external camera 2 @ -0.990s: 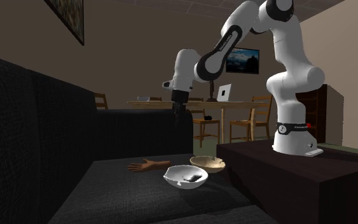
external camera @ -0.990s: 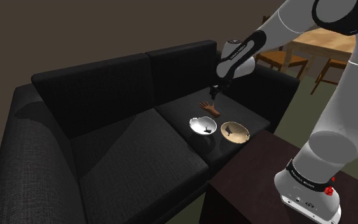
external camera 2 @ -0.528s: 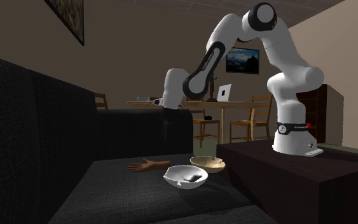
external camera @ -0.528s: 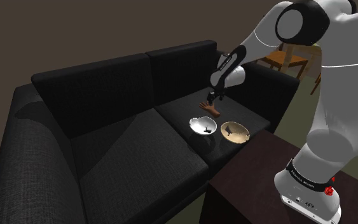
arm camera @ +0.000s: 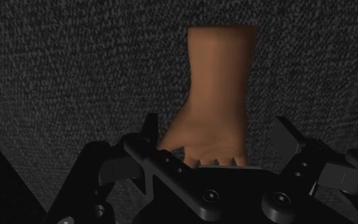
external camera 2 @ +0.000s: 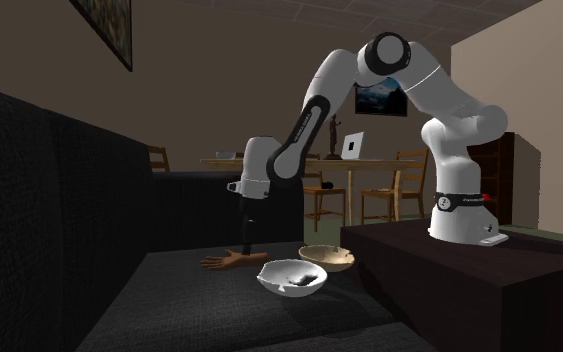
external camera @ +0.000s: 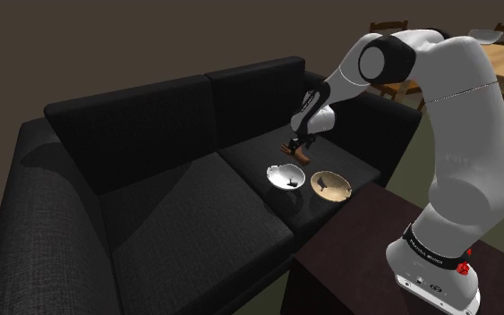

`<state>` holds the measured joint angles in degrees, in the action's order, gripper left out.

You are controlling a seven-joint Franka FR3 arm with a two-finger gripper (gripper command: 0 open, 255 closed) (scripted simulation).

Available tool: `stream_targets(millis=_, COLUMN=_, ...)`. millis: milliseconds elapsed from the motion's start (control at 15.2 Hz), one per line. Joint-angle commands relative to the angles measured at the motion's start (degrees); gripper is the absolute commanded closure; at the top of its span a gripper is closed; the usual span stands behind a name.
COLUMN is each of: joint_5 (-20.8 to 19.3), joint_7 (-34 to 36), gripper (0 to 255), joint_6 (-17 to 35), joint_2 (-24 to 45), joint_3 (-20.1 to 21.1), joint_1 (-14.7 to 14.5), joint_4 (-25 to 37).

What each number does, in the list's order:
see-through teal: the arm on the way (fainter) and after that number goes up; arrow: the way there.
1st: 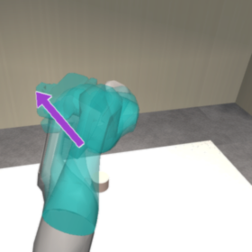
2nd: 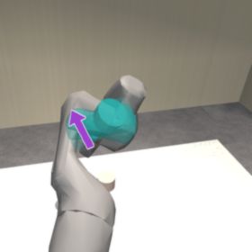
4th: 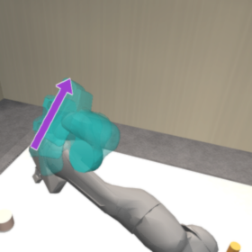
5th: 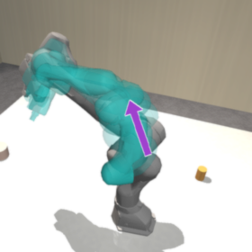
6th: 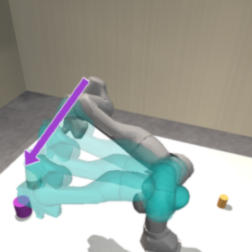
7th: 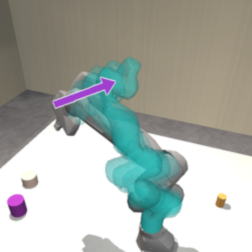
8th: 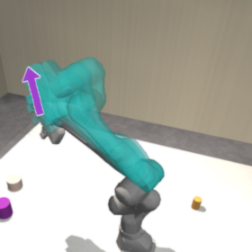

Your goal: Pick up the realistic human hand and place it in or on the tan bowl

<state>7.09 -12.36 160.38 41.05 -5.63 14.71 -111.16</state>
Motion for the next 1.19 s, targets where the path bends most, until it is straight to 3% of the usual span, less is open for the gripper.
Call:
stream_targets(millis=0, joint_5=0.17, joint_7=0.00, gripper=0, joint_6=0.68, joint_2=1.73, joint_3=0.23, joint_1=0.17, joint_4=1.07)
stream_targets(millis=330, joint_5=0.39, joint_7=-0.17, gripper=0, joint_6=2.05, joint_2=5.41, joint_3=0.69, joint_1=0.62, joint_4=3.40)
stream_targets(millis=792, joint_5=0.38, joint_7=-0.17, gripper=0, joint_6=2.03, joint_2=5.40, joint_3=0.68, joint_1=0.62, joint_4=3.41)
stream_targets(millis=858, joint_5=0.38, joint_7=-0.17, gripper=255, joint_6=2.03, joint_2=5.40, joint_3=0.68, joint_1=0.62, joint_4=3.41)
stream_targets(millis=1122, joint_5=0.38, joint_7=-0.17, gripper=255, joint_6=2.03, joint_2=5.40, joint_3=0.68, joint_1=0.62, joint_4=3.41)
